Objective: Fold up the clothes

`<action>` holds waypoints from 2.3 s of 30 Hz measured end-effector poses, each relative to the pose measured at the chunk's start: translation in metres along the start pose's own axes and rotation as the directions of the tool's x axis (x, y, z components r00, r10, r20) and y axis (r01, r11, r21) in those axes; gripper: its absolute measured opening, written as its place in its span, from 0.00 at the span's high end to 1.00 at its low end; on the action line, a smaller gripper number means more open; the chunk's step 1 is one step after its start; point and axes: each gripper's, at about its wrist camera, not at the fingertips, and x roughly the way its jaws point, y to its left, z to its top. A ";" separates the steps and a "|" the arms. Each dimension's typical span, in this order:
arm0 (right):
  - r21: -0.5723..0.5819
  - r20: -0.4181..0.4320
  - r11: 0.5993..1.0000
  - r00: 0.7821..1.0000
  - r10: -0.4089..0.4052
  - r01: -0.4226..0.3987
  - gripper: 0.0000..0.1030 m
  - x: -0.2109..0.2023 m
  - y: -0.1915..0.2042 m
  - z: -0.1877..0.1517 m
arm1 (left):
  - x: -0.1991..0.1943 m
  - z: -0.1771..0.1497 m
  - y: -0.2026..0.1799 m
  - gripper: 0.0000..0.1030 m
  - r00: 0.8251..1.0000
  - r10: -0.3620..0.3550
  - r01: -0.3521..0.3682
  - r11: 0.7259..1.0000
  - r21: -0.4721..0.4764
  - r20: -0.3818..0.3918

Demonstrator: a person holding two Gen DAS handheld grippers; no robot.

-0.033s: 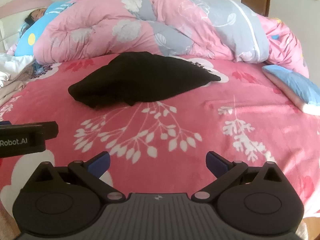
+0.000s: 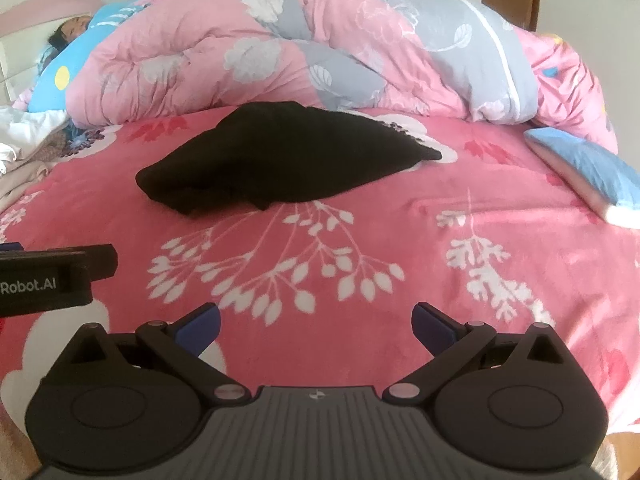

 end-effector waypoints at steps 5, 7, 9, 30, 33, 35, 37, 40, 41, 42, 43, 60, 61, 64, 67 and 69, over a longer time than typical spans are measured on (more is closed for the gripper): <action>0.006 -0.056 1.000 0.998 0.001 -0.001 0.00 -0.003 -0.002 0.006 | 0.001 -0.004 -0.003 0.00 0.999 0.008 -0.006 0.998 0.059 -0.032; -0.002 -0.066 1.000 0.998 -0.006 0.006 0.00 0.000 -0.003 0.007 | 0.002 -0.002 -0.005 0.00 0.998 0.017 -0.013 0.998 0.059 -0.066; -0.005 -0.062 1.000 0.998 -0.012 0.012 0.00 -0.001 -0.003 0.006 | 0.002 0.000 -0.003 0.00 0.997 0.022 -0.019 0.999 0.040 -0.079; 0.027 -0.053 0.999 0.998 -0.038 0.039 0.00 -0.003 -0.013 0.010 | 0.001 0.004 -0.002 0.00 0.992 0.118 -0.116 0.992 0.043 -0.051; 0.034 -0.049 0.999 0.998 -0.041 0.043 0.00 -0.002 -0.015 0.013 | 0.001 0.006 -0.002 0.00 0.990 0.129 -0.127 0.991 0.040 -0.052; 0.033 -0.044 0.998 0.998 -0.045 0.046 0.00 -0.003 -0.015 0.015 | 0.001 0.005 -0.001 0.00 0.989 0.138 -0.136 0.990 0.039 -0.055; 0.029 -0.037 0.998 0.998 -0.050 0.051 0.00 -0.005 -0.016 0.013 | 0.002 0.003 -0.001 0.00 0.988 0.140 -0.138 0.990 0.035 -0.064; 0.030 -0.044 0.998 0.998 -0.050 0.051 0.00 -0.005 -0.015 0.012 | 0.003 0.002 -0.001 0.00 0.988 0.141 -0.139 0.990 0.037 -0.069; 0.031 -0.048 0.998 0.998 -0.050 0.051 0.00 -0.004 -0.015 0.011 | 0.003 0.002 -0.001 0.00 0.988 0.141 -0.138 0.990 0.036 -0.069; 0.031 -0.052 0.998 0.997 -0.049 0.051 0.00 -0.003 -0.015 0.011 | 0.003 0.002 -0.001 0.00 0.988 0.140 -0.138 0.990 0.035 -0.069; 0.031 -0.053 0.998 0.997 -0.048 0.050 0.00 -0.003 -0.015 0.011 | 0.004 0.002 -0.001 0.00 0.988 0.140 -0.138 0.990 0.035 -0.069; 0.014 -0.050 0.998 0.997 -0.053 0.054 0.00 -0.005 -0.011 0.013 | 0.007 0.002 0.003 0.00 0.986 0.144 -0.142 0.989 0.027 -0.090; 0.012 -0.049 0.998 0.997 -0.054 0.054 0.00 -0.005 -0.010 0.013 | 0.007 0.002 0.004 0.00 0.985 0.144 -0.142 0.989 0.027 -0.090; 0.011 -0.049 0.998 0.997 -0.054 0.054 0.00 -0.004 -0.010 0.013 | 0.008 0.002 0.004 0.00 0.985 0.145 -0.143 0.989 0.026 -0.092; 0.010 -0.049 0.999 0.997 -0.053 0.054 0.00 -0.002 -0.010 0.013 | 0.009 0.002 0.005 0.00 0.985 0.146 -0.144 0.989 0.024 -0.092; 0.010 -0.050 0.999 0.997 -0.053 0.053 0.00 -0.002 -0.009 0.013 | 0.011 0.002 0.006 0.00 0.985 0.144 -0.143 0.989 0.023 -0.091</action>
